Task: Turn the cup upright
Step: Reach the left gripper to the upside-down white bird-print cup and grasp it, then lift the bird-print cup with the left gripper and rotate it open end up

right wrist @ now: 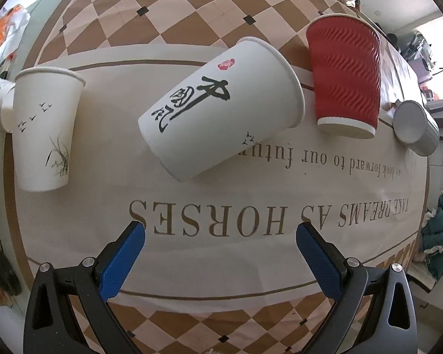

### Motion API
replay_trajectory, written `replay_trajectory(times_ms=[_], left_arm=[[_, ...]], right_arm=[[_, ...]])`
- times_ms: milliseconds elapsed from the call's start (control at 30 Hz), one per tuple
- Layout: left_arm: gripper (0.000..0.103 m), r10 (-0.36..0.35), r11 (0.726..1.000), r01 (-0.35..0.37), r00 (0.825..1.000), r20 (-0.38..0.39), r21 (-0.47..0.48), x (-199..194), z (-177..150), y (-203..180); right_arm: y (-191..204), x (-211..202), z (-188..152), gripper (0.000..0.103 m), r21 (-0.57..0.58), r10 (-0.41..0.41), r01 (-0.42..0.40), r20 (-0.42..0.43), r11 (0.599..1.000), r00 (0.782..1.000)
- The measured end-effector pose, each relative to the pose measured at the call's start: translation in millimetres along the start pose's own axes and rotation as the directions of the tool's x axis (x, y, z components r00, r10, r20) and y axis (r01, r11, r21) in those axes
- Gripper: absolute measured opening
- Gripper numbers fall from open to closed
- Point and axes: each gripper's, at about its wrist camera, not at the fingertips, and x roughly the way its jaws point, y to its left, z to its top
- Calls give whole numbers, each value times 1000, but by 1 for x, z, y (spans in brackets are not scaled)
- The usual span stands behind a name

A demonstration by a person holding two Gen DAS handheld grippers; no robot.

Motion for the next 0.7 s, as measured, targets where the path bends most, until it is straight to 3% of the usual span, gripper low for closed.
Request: replay_trajectory(times_ms=[167, 300, 367, 700], left_arm=[[78, -50, 997, 48, 998, -43, -54, 18, 11, -1], [78, -50, 998, 47, 997, -62, -51, 28, 12, -5], [71, -47, 998, 44, 997, -62, -49, 31, 13, -4], [67, 22, 999, -24, 999, 42, 47, 17, 12, -5]], right_arm=[[0, 2, 8, 103, 19, -5, 5, 4, 1000, 1000], [4, 3, 10, 103, 19, -13, 13, 4, 1000, 1000], [4, 3, 10, 103, 22, -14, 14, 3, 1000, 1000], [2, -7, 2, 103, 33, -26, 26, 9, 999, 1000]])
